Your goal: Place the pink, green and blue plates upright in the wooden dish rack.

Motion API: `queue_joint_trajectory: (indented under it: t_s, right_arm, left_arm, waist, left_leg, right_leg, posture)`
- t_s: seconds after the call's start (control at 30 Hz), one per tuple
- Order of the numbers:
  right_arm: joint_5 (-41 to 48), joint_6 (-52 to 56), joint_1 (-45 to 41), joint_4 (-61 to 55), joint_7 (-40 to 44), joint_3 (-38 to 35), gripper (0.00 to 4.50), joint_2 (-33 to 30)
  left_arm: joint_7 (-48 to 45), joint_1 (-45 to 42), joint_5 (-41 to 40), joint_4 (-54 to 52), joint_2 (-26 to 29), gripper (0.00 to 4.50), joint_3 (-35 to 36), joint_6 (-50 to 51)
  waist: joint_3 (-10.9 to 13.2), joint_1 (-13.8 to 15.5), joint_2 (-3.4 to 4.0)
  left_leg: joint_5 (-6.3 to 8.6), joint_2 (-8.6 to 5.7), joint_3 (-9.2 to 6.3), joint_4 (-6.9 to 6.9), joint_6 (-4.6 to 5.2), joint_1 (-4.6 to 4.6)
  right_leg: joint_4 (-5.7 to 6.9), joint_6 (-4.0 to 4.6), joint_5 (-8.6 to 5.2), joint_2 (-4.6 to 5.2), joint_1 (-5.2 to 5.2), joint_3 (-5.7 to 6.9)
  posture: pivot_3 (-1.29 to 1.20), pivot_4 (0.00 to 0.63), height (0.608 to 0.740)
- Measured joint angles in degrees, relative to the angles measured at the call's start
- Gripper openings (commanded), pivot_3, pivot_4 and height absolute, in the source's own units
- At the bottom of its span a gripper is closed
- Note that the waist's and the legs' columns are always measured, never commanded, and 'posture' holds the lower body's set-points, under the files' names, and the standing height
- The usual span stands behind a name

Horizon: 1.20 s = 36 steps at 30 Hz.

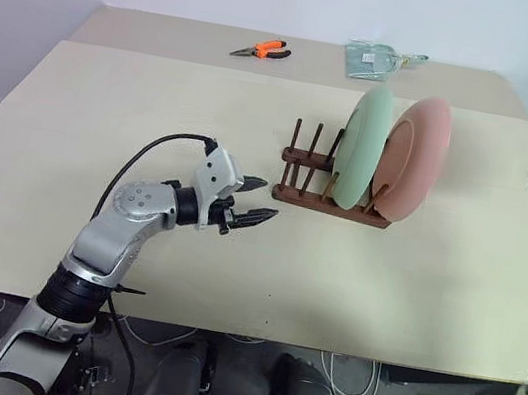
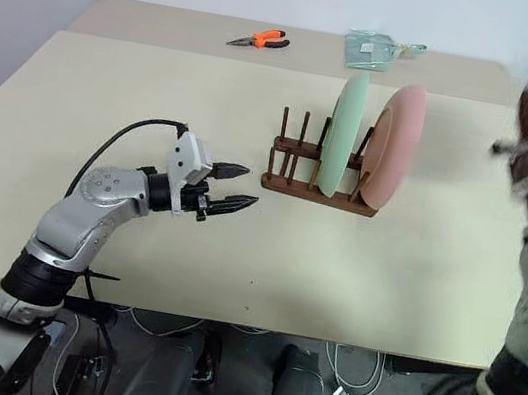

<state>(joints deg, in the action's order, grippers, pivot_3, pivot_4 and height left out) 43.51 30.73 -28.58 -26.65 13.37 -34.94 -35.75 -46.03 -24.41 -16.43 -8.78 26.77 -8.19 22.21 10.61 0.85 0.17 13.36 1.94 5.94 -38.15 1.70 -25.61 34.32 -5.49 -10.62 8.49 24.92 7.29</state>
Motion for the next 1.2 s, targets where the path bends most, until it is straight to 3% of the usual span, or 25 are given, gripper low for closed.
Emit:
queue_joint_trajectory:
  t_s: [0.1, 0.17, 0.3, 0.43, 0.6, 1.13, 1.2]
  right_arm:
    - [16.5, 4.6, -5.4, -3.1, -4.4, 0.6, 0.04, 0.5]
    - [27.2, 6.2, -9.3, -5.0, -10.2, 5.2, 0.04, 4.3]
    - [35.5, 6.2, -11.9, -7.5, -20.1, 16.4, 0.04, 14.7]
    - [36.7, 5.9, -11.6, -6.0, -27.3, 25.1, 0.04, 22.5]
    - [34.2, 4.3, -11.6, -0.6, -33.6, 29.5, 0.04, 29.5]
    - [29.0, 4.3, -9.9, 7.1, -36.6, 29.1, 0.04, 32.6]
    - [29.1, 5.0, -9.4, 9.8, -37.3, 28.7, 0.68, 32.5]
  left_arm:
    - [0.5, 0.1, 0.5, 1.9, 0.9, 2.83, 2.0, -1.3]
    - [1.2, -0.1, 1.0, 3.4, 0.9, 2.83, 2.7, -2.7]
    - [2.5, -1.1, 2.8, 7.8, 1.2, 2.83, 3.4, -6.2]
    - [3.3, -2.0, 3.7, 12.8, 2.8, 2.83, 5.9, -9.2]
    - [4.2, -2.2, 4.6, 15.5, 4.1, 2.83, 8.0, -11.5]
    - [5.0, -1.0, 4.6, 13.0, 2.5, 2.83, 8.3, -11.2]
    - [5.0, -1.0, 4.6, 12.7, 2.4, 2.83, 7.9, -11.0]
  waist:
    - [0.0, -0.2, -0.01]
    - [0.0, -0.5, -0.01]
    - [0.0, -0.6, 0.0]
    - [0.0, -0.5, -0.01]
    - [0.0, -0.4, -0.01]
    - [0.0, -1.6, 0.0]
    - [0.0, -1.7, 0.0]
  left_leg:
    - [0.05, -0.06, 0.07, -0.02, 0.09, -0.05]
    - [0.06, -0.04, 0.11, -0.06, 0.1, -0.03]
    - [0.04, 0.06, 0.1, -0.05, 0.06, 0.03]
    - [0.0, 0.01, 0.22, -0.08, 0.05, -0.23]
    - [0.0, -0.03, 0.28, -0.08, 0.05, -0.31]
    - [-0.03, -0.01, 0.28, -0.06, 0.0, -0.28]
    - [-0.03, -0.02, 0.29, -0.06, -0.01, -0.28]
  right_leg:
    - [-0.11, -0.06, 0.06, 0.11, -0.02, -0.02]
    - [-0.09, -0.04, 0.09, 0.11, -0.01, -0.05]
    - [0.07, -0.03, 0.1, 0.04, 0.05, -0.04]
    - [0.17, -0.07, 0.14, 0.08, 0.29, -0.08]
    - [0.16, -0.1, 0.15, 0.08, 0.33, -0.08]
    - [0.23, -0.1, 0.16, 0.05, 0.39, -0.09]
    - [0.26, -0.1, 0.16, 0.04, 0.41, -0.09]
  posture:
    - [0.0, 0.15, 0.716]
    - [0.0, 0.15, 0.716]
    - [0.0, 0.15, 0.716]
    - [0.0, 0.15, 0.716]
    - [0.0, 0.15, 0.716]
    - [0.0, 0.15, 0.716]
    - [0.0, 0.15, 0.716]
